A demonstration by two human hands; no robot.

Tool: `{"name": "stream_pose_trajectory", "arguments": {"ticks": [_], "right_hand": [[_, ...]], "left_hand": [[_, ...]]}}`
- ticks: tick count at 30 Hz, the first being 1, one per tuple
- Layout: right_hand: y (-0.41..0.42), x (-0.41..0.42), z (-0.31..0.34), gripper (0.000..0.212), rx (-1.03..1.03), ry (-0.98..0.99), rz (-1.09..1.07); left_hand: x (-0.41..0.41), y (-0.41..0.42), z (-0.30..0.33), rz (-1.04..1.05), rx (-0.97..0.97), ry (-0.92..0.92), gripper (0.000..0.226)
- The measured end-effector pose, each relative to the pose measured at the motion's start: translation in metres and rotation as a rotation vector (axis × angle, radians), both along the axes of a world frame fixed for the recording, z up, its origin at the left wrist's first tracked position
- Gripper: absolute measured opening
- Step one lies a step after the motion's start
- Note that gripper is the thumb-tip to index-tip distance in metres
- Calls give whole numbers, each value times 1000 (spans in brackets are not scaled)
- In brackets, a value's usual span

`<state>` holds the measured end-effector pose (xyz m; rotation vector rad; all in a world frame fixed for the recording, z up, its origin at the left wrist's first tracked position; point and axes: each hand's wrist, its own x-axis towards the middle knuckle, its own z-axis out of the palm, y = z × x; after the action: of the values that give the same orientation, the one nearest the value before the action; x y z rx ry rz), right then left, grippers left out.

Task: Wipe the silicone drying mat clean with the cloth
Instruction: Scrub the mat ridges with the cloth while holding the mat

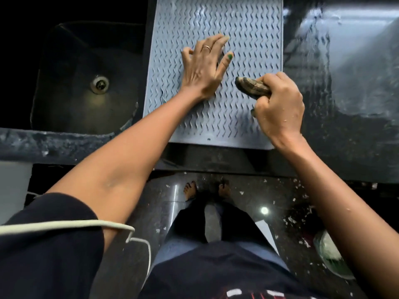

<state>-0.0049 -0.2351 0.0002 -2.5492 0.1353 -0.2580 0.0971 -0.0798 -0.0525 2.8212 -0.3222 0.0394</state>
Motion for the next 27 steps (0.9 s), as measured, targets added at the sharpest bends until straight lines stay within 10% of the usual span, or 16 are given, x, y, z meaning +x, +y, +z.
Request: {"name": "stream_pose_trajectory", "arguments": {"ticks": [27], "right_hand": [[45, 264, -48, 38, -412, 2, 58]], "left_hand": [[151, 21, -14, 78, 95, 50, 52]]}}
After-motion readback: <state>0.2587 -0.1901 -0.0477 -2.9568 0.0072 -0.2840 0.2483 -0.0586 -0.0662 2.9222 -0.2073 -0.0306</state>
